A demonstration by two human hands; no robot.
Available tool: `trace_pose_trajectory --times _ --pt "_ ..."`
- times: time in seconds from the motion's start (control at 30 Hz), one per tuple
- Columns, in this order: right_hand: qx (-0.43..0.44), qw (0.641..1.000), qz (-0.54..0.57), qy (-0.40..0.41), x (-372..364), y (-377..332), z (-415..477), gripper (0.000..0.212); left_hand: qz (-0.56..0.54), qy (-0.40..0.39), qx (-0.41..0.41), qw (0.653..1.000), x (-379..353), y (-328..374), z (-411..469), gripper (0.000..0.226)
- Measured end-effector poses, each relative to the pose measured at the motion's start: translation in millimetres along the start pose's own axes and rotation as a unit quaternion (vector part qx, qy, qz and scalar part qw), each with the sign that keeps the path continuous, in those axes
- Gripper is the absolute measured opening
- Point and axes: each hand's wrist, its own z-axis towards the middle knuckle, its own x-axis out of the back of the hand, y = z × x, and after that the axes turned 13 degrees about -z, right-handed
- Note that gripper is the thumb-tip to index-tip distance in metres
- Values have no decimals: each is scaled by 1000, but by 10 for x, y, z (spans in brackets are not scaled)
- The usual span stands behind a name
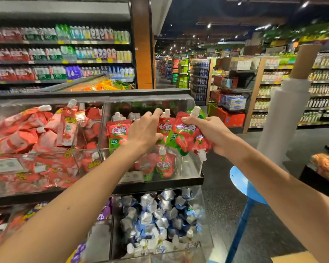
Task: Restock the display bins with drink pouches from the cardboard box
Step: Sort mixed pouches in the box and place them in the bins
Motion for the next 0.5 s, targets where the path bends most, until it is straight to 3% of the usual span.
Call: trace_pose_trajectory --times 0.1,0.17,0.27,0.4,0.5 --pt "-12 1000 16 -7 -26 -37 -8 42 -195 46 -68 977 198 -49 -223 49" --pt "-13 1000 23 -2 -44 -80 -11 43 -282 -4 -112 953 321 -60 -427 63" --pt "-16 999 48 -9 -139 -146 3 44 -242 -58 -181 952 345 -109 -632 69" --pt "-30 998 49 -38 -348 -205 36 48 -210 35 -243 946 364 -259 -706 59" --pt "-41 996 43 -71 -497 -216 64 54 -99 96 -310 941 415 -406 -810 53"
